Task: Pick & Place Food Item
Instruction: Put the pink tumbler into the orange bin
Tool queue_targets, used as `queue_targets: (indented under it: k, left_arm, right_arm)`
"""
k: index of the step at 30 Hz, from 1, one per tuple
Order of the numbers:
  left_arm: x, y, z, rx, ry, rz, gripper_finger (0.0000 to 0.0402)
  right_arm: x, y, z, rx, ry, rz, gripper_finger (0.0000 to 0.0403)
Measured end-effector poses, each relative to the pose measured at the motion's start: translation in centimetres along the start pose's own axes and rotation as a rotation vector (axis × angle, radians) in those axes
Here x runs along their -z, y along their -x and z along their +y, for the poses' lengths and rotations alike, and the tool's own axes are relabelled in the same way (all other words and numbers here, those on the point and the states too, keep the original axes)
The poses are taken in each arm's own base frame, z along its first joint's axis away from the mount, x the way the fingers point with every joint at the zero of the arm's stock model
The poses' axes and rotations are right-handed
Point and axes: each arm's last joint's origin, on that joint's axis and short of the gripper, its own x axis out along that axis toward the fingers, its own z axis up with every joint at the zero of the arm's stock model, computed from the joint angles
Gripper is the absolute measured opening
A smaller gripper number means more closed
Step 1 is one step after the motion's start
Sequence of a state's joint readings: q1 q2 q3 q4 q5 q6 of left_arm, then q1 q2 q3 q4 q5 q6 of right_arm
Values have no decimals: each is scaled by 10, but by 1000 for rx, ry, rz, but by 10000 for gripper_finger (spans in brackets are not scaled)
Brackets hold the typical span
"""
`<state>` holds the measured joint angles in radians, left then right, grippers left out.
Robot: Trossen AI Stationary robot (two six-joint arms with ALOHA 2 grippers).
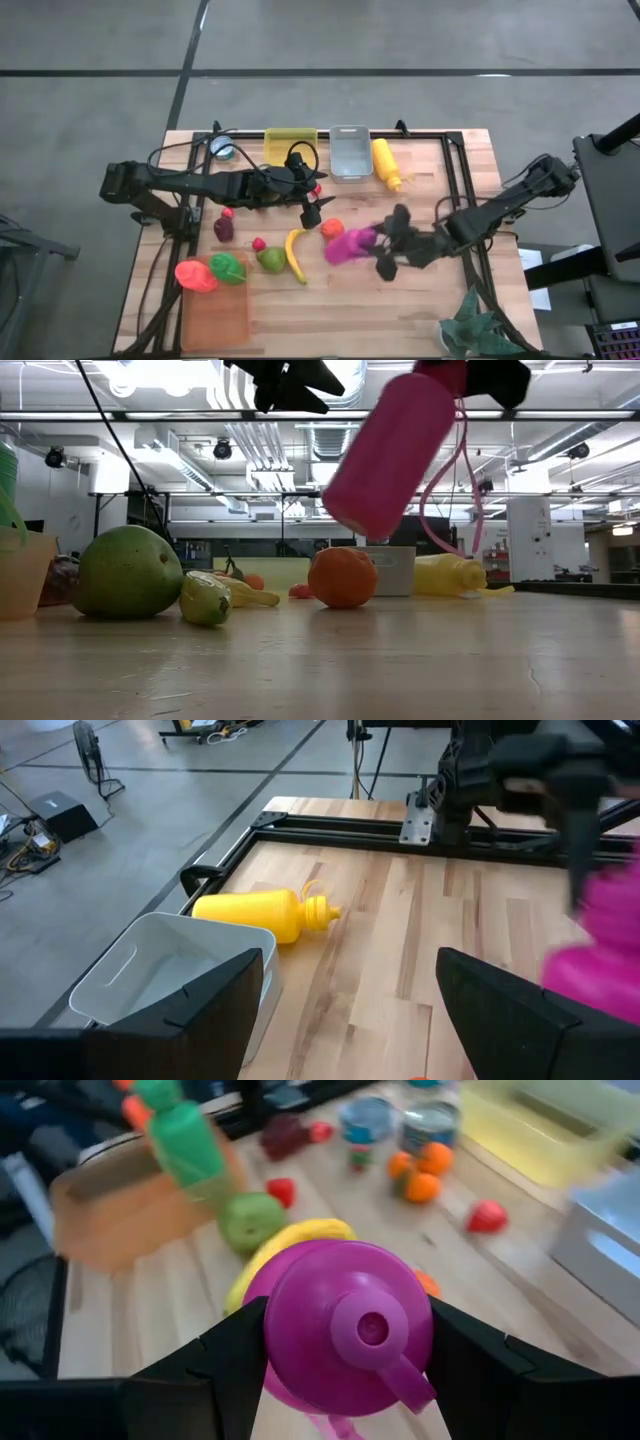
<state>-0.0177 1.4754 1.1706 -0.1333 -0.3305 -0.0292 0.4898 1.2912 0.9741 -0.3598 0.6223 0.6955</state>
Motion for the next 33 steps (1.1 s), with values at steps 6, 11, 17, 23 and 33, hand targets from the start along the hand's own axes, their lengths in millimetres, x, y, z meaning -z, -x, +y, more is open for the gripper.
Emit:
queue_targets:
  k: [6, 11, 17, 23, 33]
  left_arm:
    - [0, 0, 0, 0, 0, 0, 304]
    - [0, 0, 0, 0, 0, 0, 304]
    - [0, 0, 0, -1, 0, 0, 304]
    - [0, 0, 0, -1, -1, 0, 304]
    - [0, 0, 0, -1, -4, 2, 304]
  right_arm:
    - [-10, -16, 27, -20, 114, 17, 225]
    - [-24, -30, 58, -6, 188, 95, 225]
    - [-27, -49, 91, 76, 236, 227, 225]
    - [-34, -57, 125, 86, 230, 258, 225]
    - [-37, -80, 166, 80, 260, 265, 225]
